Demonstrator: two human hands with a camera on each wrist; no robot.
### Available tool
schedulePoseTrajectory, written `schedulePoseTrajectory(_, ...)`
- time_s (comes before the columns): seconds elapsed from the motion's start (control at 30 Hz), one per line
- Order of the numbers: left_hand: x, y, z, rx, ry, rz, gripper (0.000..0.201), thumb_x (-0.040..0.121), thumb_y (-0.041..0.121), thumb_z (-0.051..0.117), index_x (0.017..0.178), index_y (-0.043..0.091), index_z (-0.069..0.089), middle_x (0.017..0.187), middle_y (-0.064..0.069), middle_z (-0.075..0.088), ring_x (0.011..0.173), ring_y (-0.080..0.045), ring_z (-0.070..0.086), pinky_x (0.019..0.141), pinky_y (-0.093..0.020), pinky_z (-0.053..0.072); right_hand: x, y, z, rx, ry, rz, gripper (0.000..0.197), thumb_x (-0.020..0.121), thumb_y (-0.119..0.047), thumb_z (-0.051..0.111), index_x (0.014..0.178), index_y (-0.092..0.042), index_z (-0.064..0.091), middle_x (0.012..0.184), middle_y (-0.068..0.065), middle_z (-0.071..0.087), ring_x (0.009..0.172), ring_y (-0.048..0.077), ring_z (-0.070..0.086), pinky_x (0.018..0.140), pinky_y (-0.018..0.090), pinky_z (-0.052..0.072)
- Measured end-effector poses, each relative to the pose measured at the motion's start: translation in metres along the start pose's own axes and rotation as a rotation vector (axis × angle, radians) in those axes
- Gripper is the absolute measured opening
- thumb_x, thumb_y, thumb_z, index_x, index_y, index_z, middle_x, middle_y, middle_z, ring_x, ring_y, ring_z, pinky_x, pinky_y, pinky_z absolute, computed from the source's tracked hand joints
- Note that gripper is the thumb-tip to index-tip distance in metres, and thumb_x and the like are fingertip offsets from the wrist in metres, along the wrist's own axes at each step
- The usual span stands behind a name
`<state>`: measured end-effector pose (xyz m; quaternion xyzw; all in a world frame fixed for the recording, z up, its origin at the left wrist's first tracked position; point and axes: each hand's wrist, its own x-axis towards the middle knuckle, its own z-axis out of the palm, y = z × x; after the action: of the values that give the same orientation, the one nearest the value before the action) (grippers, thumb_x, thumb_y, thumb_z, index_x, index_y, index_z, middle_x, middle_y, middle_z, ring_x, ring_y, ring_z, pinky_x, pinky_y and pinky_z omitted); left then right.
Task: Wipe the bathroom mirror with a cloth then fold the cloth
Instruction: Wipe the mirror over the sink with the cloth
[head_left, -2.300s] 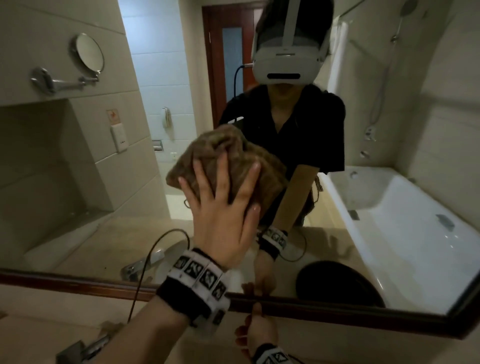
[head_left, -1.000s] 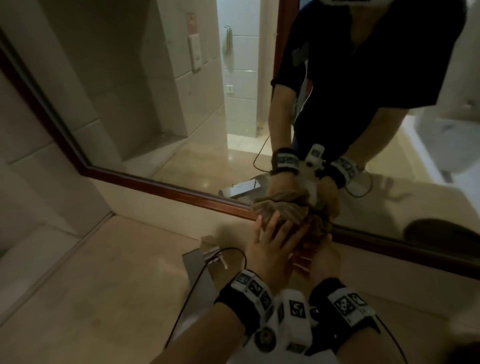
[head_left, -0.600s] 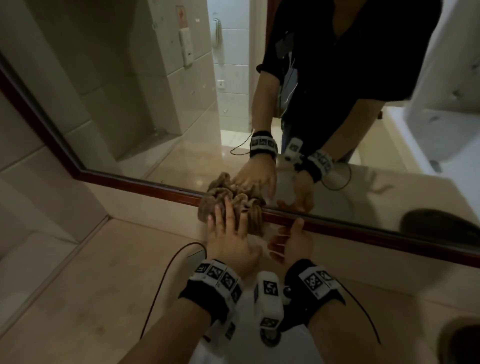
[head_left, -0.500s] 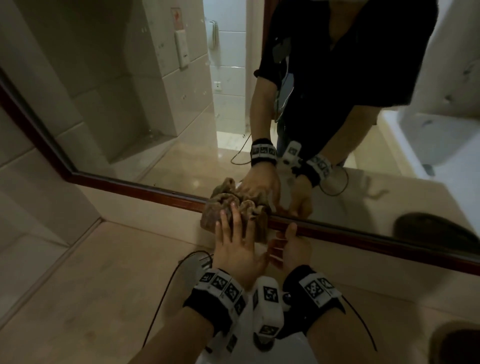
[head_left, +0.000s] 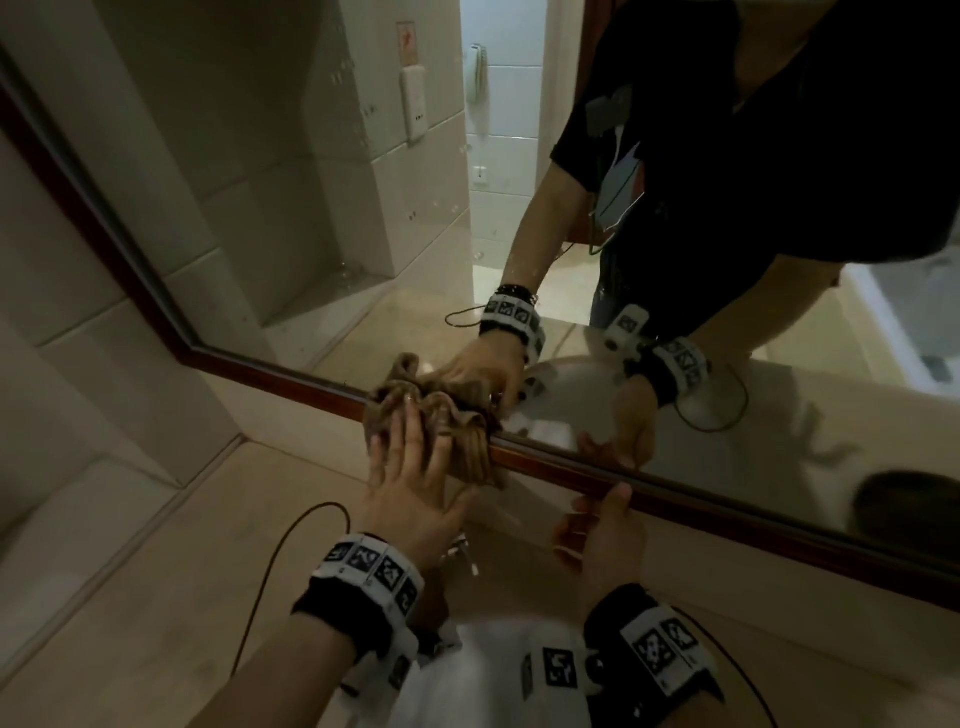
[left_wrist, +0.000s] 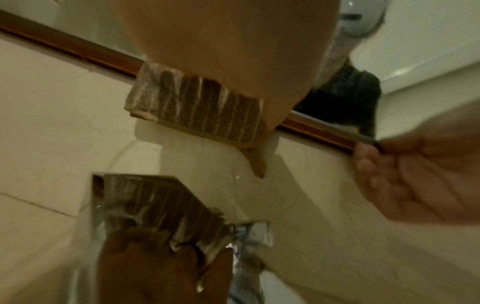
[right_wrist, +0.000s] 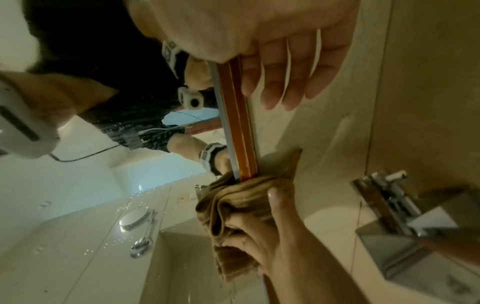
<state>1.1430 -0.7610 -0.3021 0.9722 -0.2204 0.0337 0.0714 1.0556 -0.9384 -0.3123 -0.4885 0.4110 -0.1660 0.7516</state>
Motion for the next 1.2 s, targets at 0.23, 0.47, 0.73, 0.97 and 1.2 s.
schedulePoseTrajectory(0.23, 0.023, 0.025, -0.033, 0.085, 0.183, 0.421, 0.065, 0.095, 0.054, 0.032, 0.155, 0.032, 0.021, 0.154, -0.015, 0.035, 0.129, -0.036, 0.040, 0.114, -0.061, 0.017, -0.008, 0.001, 0.041, -0.040, -0.084, 0.137, 0.060, 0.101, -0.052, 0.026, 0.084, -0.004, 0.058, 0.076, 0.019, 0.065, 0.062, 0.029, 0.060, 0.054, 0.028, 0.043)
schedulePoseTrajectory(0.47, 0.056, 0.009, -0.093, 0.066, 0.423, 0.513, 0.064, 0.100, 0.048, 0.035, 0.154, 0.041, 0.003, 0.157, -0.001, 0.021, 0.144, -0.030, 0.019, 0.118, -0.063, 0.002, -0.012, 0.004, 0.067, -0.036, -0.008, 0.233, 0.060, 0.099, -0.056, 0.026, 0.085, -0.005, 0.055, 0.076, 0.017, 0.065, 0.060, 0.028, 0.059, 0.047, 0.026, 0.043)
schedulePoseTrajectory(0.73, 0.035, -0.053, -0.008, 0.247, 0.023, 0.668, 0.062, 0.094, 0.054, 0.033, 0.153, 0.035, 0.027, 0.145, 0.005, 0.050, 0.128, -0.026, 0.052, 0.108, -0.056, 0.021, -0.008, 0.002, 0.077, 0.019, 0.020, 0.333, 0.061, 0.098, -0.061, 0.023, 0.096, -0.007, 0.053, 0.085, 0.018, 0.057, 0.086, 0.035, 0.057, 0.063, 0.038, 0.043)
schedulePoseTrajectory(0.97, 0.042, -0.030, -0.049, 0.084, 0.222, 0.593, 0.058, 0.098, 0.052, 0.032, 0.154, 0.037, 0.027, 0.149, 0.001, 0.045, 0.135, -0.028, 0.044, 0.116, -0.058, 0.010, -0.011, 0.002, 0.073, -0.003, 0.046, 0.295, 0.061, 0.098, -0.058, 0.031, 0.084, -0.004, 0.056, 0.069, 0.015, 0.061, 0.063, 0.032, 0.060, 0.064, 0.042, 0.048)
schedulePoseTrajectory(1.2, 0.074, 0.047, -0.151, 0.063, 0.595, 0.561, 0.064, 0.100, 0.053, 0.035, 0.156, 0.035, 0.008, 0.163, -0.009, 0.010, 0.148, -0.034, 0.011, 0.115, -0.068, 0.001, -0.013, -0.010, 0.073, -0.116, 0.081, 0.302, 0.057, 0.103, -0.044, 0.027, 0.097, 0.002, 0.060, 0.076, 0.017, 0.064, 0.069, 0.033, 0.060, 0.059, 0.039, 0.047)
